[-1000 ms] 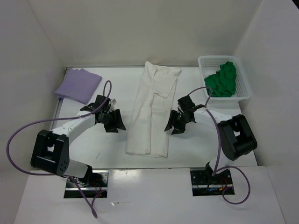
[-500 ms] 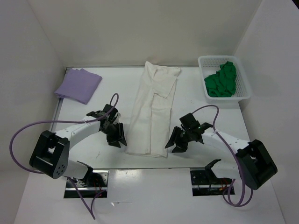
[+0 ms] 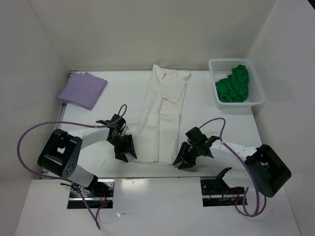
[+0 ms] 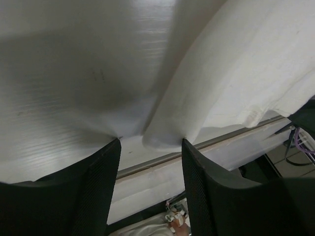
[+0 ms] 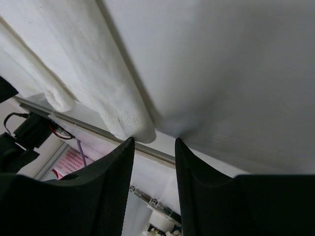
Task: Fold and stack the t-shirts
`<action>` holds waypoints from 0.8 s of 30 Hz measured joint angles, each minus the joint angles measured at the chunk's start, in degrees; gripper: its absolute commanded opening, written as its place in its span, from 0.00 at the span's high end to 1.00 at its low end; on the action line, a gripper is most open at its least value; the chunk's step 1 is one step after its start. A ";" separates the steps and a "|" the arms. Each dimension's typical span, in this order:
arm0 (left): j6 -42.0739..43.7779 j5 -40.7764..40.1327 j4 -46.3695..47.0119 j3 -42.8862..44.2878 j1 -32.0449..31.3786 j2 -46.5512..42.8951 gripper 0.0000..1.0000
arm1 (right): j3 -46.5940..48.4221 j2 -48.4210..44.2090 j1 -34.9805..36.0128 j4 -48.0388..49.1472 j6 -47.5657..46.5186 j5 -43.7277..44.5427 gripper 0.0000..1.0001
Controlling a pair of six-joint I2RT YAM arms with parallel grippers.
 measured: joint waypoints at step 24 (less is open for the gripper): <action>1.40 5.44 6.03 -0.96 0.20 1.11 0.81 | 2.40 4.74 -1.79 2.40 -2.73 -0.44 0.67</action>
